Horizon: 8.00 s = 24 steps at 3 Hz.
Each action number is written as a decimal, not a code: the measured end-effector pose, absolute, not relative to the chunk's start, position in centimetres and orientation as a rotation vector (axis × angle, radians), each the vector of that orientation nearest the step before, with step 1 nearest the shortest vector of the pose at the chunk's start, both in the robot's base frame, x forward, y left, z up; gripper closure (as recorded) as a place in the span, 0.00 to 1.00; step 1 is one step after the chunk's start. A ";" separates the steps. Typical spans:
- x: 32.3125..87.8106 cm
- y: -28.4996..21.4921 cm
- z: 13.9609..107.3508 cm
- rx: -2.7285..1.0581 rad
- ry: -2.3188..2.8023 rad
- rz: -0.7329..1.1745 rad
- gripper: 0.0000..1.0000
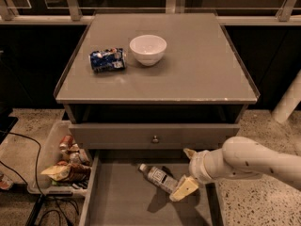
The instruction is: Pick blue plastic bottle from middle drawer and place on counter
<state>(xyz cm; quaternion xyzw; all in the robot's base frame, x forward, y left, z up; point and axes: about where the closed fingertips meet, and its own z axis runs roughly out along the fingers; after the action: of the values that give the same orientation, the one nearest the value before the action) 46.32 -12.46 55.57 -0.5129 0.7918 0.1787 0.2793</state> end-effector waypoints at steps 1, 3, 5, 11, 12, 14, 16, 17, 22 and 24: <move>47.6 -10.8 48.0 -1.283 2.198 0.558 0.00; 48.4 -9.9 46.0 -1.285 2.138 0.557 0.00; 49.8 -8.4 41.9 -1.259 2.028 0.546 0.00; 50.7 -7.3 37.2 -1.232 2.058 0.521 0.63; 50.7 -7.3 37.2 -1.232 2.058 0.521 0.86; 50.5 -8.3 39.2 -1.239 2.056 0.546 1.00; 50.1 -13.8 48.1 -1.227 1.963 0.562 1.00; 49.9 -16.2 52.9 -1.237 1.895 0.536 1.00; 46.6 -22.4 69.4 -1.436 1.681 0.286 1.00; 48.0 -25.5 82.0 -1.491 1.469 0.158 1.00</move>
Offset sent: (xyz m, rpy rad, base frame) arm 0.0216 0.0195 -0.1087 0.0655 0.0986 -0.1025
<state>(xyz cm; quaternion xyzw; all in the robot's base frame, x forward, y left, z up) 47.95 -25.48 81.96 -0.6160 0.6070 0.0651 0.4978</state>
